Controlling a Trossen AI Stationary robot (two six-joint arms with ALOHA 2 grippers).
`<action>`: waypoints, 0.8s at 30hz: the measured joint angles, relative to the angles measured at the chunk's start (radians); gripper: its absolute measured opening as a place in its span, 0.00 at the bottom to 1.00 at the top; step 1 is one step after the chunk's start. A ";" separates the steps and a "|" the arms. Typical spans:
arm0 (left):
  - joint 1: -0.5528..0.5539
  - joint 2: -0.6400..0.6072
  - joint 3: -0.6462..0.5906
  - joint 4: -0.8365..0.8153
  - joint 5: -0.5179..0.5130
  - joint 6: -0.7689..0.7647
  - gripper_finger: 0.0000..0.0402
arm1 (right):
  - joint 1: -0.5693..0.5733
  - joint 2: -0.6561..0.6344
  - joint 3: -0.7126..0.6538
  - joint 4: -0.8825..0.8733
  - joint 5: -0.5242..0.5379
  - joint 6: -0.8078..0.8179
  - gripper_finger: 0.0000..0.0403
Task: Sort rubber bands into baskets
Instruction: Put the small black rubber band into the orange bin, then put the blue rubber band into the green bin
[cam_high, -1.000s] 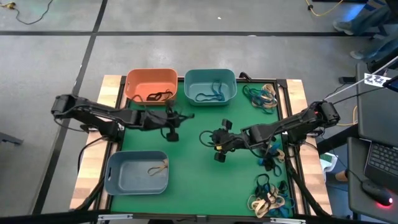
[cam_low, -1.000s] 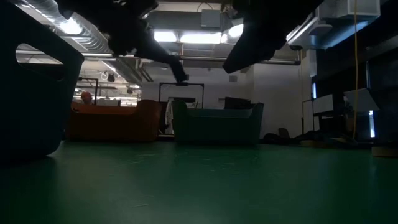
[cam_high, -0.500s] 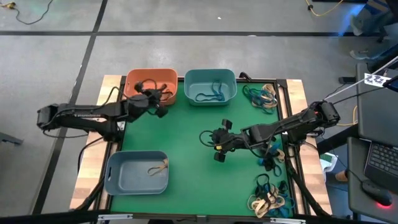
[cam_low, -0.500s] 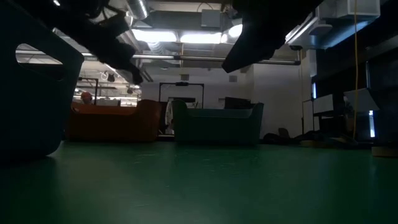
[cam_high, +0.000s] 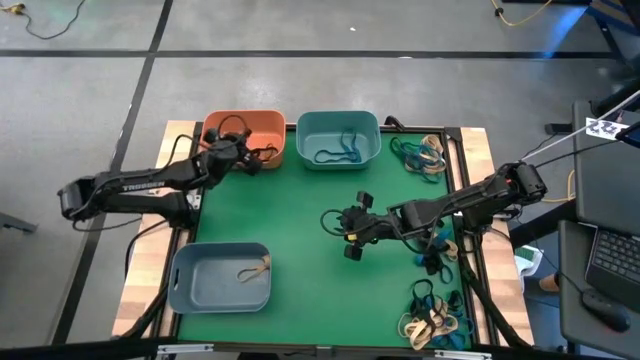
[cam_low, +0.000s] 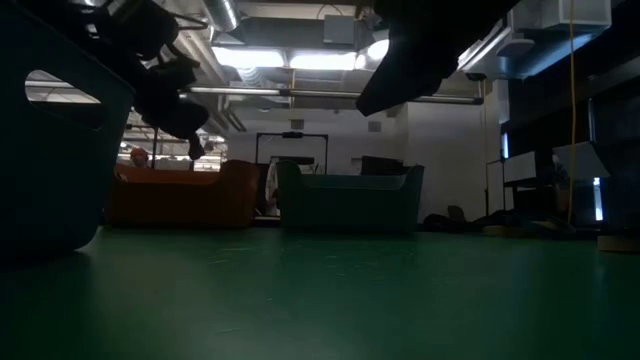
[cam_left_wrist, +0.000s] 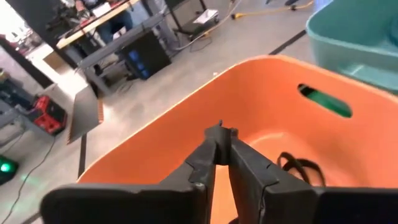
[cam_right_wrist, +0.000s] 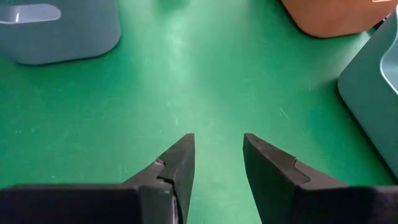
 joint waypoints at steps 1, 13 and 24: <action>0.004 0.000 0.000 -0.012 0.000 -0.006 0.11 | 0.000 0.000 0.000 0.000 0.000 0.000 0.34; 0.030 0.000 0.000 -0.095 0.082 -0.122 0.34 | 0.000 0.000 0.000 0.002 -0.001 0.000 0.34; 0.029 0.000 0.000 -0.091 0.224 -0.114 0.35 | 0.000 0.000 0.000 0.002 -0.001 0.000 0.34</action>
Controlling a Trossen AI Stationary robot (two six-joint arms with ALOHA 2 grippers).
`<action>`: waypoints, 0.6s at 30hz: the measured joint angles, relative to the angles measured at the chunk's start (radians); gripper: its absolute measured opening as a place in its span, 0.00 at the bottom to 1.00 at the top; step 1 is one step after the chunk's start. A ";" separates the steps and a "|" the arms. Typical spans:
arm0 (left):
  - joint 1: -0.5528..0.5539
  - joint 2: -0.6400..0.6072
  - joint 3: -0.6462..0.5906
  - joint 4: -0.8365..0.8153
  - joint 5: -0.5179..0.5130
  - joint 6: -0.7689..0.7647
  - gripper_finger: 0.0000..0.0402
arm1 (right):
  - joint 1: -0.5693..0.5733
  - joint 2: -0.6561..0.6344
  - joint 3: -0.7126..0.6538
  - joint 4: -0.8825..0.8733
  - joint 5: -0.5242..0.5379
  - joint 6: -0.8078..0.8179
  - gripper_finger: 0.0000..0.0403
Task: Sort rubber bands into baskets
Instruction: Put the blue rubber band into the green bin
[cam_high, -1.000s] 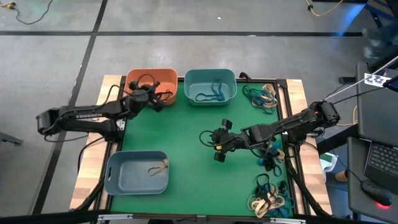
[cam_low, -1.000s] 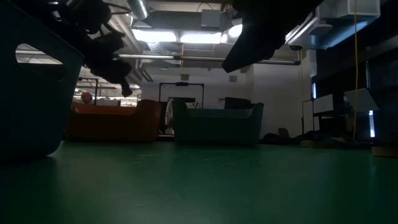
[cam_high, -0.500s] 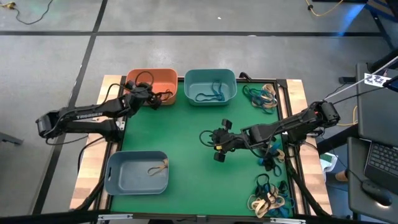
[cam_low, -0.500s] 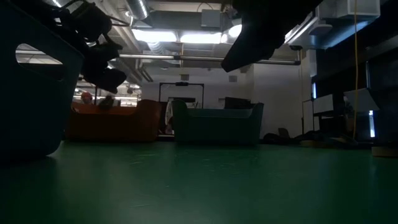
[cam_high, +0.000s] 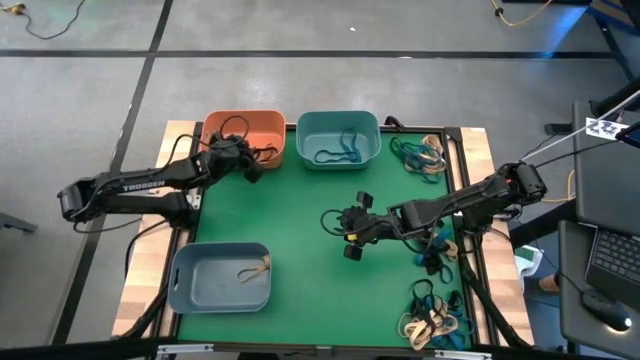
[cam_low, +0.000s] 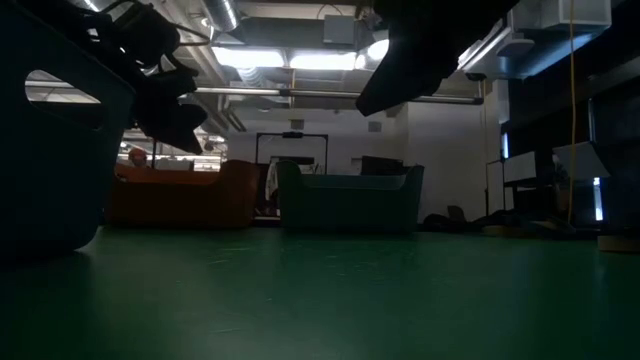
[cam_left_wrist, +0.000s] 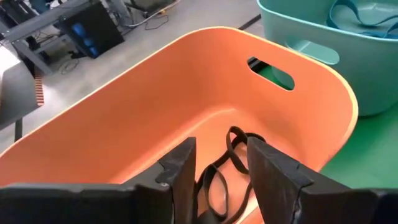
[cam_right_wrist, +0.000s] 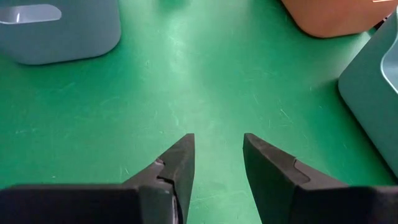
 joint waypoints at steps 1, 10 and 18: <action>0.000 0.000 0.000 -0.001 0.000 0.000 0.35 | 0.000 0.000 0.000 0.000 0.000 0.000 0.34; -0.003 0.000 0.000 0.022 0.000 0.014 0.35 | 0.000 0.000 0.000 0.000 0.000 0.000 0.34; -0.052 -0.001 0.034 0.028 0.206 0.012 0.35 | 0.000 0.000 0.000 0.000 0.000 0.000 0.34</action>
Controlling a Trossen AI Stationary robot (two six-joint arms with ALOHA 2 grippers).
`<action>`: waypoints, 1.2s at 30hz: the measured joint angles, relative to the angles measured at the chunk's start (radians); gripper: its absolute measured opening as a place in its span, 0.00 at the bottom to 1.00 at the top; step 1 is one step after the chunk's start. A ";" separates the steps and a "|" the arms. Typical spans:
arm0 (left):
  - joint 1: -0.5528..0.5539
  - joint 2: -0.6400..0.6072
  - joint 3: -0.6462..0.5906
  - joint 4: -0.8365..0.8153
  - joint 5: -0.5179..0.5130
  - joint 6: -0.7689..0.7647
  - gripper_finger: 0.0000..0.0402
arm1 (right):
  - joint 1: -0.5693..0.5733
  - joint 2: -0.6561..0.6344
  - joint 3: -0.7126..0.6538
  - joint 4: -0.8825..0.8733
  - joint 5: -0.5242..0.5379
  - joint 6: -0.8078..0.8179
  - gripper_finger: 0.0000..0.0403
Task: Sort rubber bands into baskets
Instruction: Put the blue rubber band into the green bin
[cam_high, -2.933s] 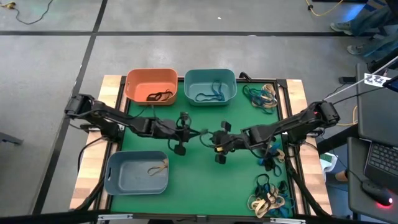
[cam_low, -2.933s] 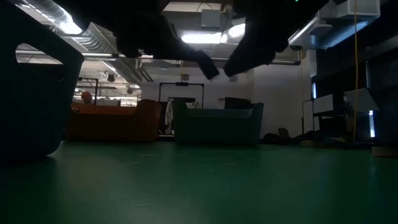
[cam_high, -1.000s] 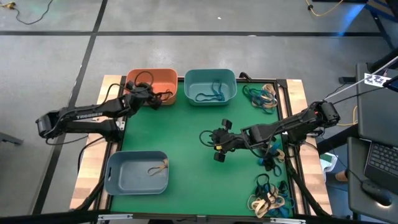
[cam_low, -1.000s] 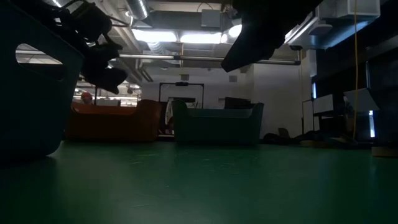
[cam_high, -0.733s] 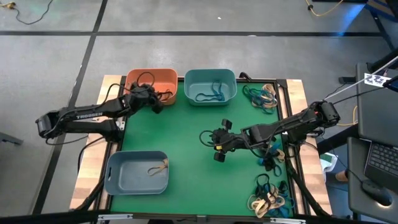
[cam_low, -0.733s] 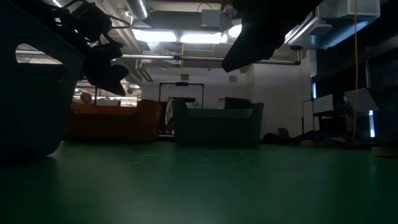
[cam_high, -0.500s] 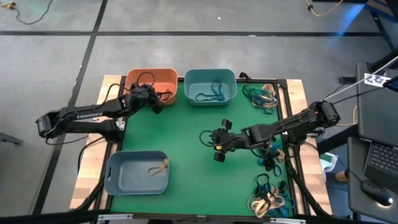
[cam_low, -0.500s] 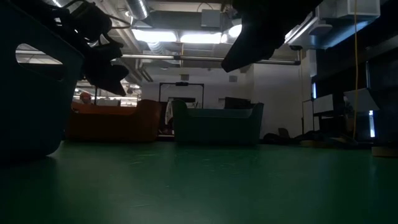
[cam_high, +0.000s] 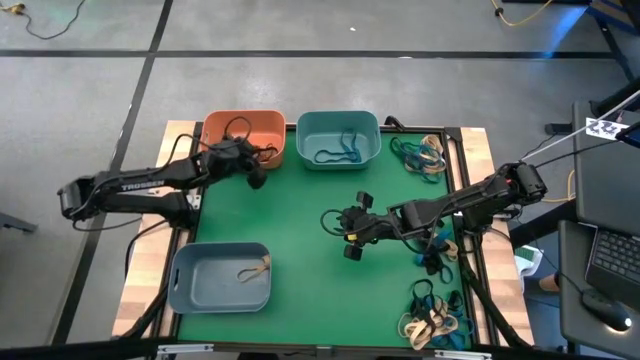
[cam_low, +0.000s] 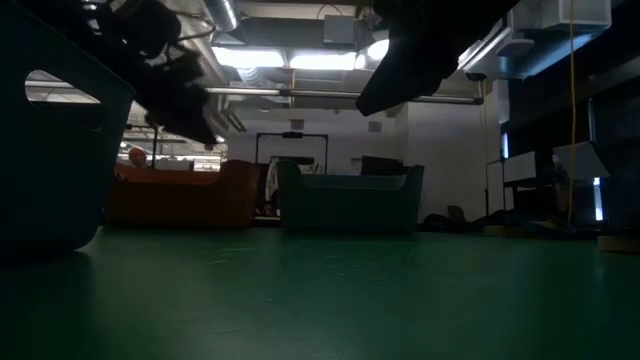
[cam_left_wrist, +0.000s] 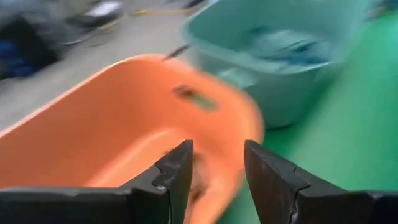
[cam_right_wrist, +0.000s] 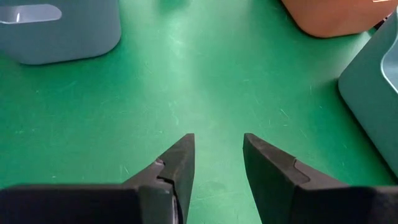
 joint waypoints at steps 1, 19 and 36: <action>-0.014 0.000 0.008 0.003 0.046 -0.006 0.35 | 0.000 0.000 0.000 0.000 0.000 0.000 0.34; -0.284 0.043 0.024 0.282 0.255 0.038 0.35 | 0.000 0.000 0.000 0.034 -0.027 -0.051 0.34; -0.364 0.335 0.118 0.360 0.254 0.079 0.35 | 0.087 -0.075 0.000 -0.268 -0.122 0.130 0.34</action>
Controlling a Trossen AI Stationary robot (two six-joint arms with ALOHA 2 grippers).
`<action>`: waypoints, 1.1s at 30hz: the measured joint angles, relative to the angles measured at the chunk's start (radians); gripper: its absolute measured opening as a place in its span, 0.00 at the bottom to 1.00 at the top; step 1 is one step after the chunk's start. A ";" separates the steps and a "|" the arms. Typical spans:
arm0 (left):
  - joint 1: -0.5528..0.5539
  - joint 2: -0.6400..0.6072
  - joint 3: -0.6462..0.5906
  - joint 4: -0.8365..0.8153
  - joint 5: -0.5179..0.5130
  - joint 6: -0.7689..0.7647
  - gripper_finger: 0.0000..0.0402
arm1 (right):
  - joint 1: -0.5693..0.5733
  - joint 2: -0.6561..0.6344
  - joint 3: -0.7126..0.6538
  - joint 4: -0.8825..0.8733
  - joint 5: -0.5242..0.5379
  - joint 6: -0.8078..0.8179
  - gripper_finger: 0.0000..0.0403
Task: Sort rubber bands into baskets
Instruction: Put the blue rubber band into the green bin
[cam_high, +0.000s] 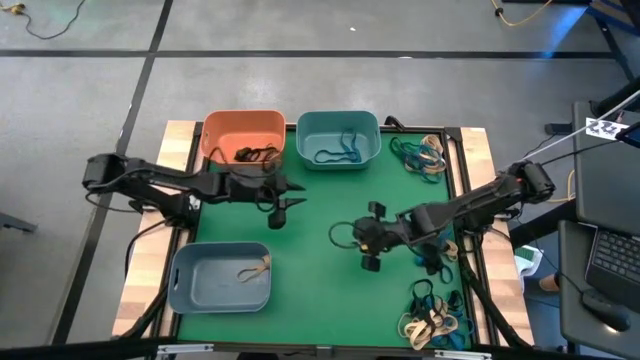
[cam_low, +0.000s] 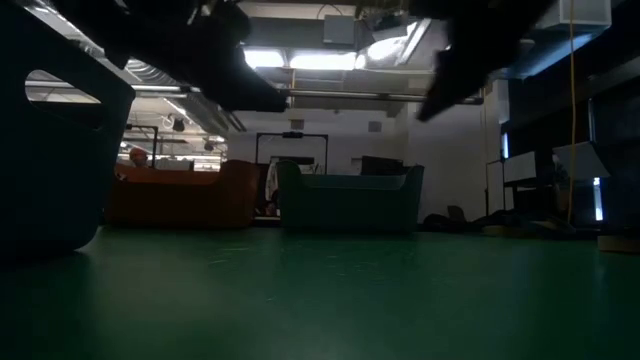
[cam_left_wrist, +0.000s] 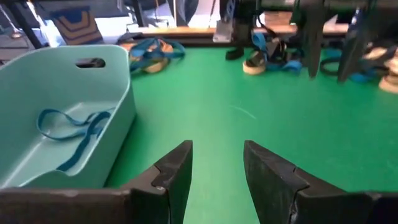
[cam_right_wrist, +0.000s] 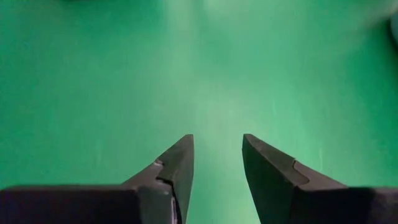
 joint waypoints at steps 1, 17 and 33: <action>0.000 0.012 0.005 0.000 0.000 0.007 0.35 | 0.017 -0.012 0.000 -0.042 0.005 0.030 0.34; 0.000 0.044 0.018 -0.006 0.000 0.016 0.35 | 0.135 -0.057 -0.094 -0.626 0.027 0.548 0.34; 0.001 0.044 0.018 -0.005 -0.002 0.030 0.35 | 0.116 -0.065 -0.169 -0.919 -0.212 0.520 0.34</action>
